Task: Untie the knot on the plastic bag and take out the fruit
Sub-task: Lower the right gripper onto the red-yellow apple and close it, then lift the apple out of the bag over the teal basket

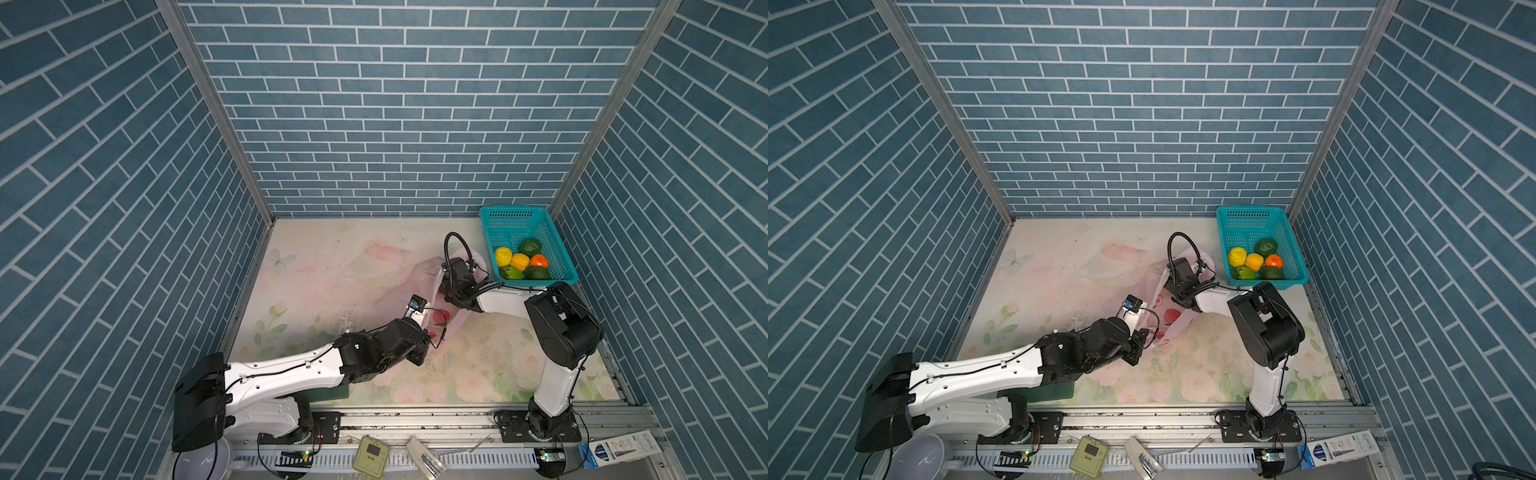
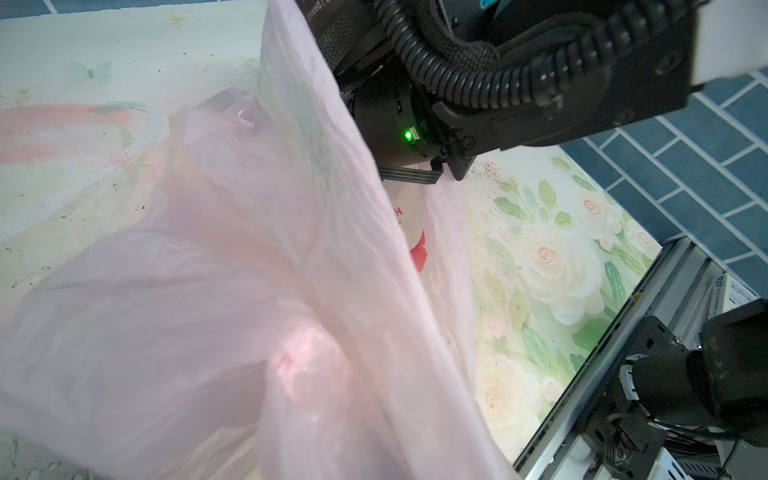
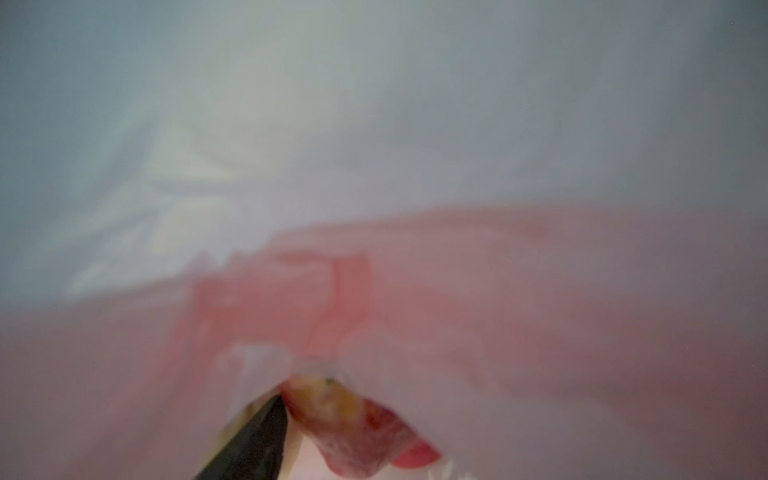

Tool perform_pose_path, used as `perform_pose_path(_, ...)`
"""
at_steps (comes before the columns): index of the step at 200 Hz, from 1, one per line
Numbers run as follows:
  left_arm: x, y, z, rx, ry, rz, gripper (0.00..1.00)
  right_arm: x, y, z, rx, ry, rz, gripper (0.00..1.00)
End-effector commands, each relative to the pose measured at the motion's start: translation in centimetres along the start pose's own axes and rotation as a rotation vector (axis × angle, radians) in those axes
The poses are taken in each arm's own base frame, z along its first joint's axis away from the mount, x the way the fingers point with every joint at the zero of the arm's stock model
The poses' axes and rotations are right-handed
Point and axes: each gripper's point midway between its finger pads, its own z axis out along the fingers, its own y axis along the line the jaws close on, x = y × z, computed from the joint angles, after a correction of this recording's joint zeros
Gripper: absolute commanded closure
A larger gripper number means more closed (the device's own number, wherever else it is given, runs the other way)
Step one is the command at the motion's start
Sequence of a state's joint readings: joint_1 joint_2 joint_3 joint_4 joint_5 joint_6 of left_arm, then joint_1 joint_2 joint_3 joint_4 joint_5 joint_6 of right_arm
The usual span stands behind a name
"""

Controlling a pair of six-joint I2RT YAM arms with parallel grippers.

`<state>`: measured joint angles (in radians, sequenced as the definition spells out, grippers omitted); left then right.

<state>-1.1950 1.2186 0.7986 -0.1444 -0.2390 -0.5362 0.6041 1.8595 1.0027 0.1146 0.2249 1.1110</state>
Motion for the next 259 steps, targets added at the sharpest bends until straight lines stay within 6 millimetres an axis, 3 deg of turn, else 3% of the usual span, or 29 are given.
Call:
perform_pose_path(1,-1.0,-0.8,-0.3,0.013,-0.023,-0.007,1.0,-1.3,-0.4,1.3,0.026,-0.059,-0.007,0.21)
perform_pose_path(17,-1.1,-0.8,-0.3,0.012,-0.024,-0.008,1.0,-1.2,-0.7,1.9,0.036,-0.058,-0.01,0.23)
perform_pose_path(44,-1.1,-0.7,-0.2,0.008,-0.023,-0.007,1.0,-1.1,-0.6,2.4,0.029,-0.057,-0.018,0.36)
perform_pose_path(80,-1.0,-0.6,-0.3,0.001,-0.025,-0.005,1.0,-1.4,0.0,1.5,0.0,-0.058,-0.031,0.52)
perform_pose_path(107,-1.0,-0.5,-0.2,-0.002,-0.027,-0.003,1.0,-1.4,0.7,0.3,-0.043,-0.044,-0.047,0.58)
perform_pose_path(259,-0.3,0.5,0.2,-0.036,-0.031,0.02,1.0,3.9,4.8,-8.0,-0.418,0.21,-0.146,0.61)
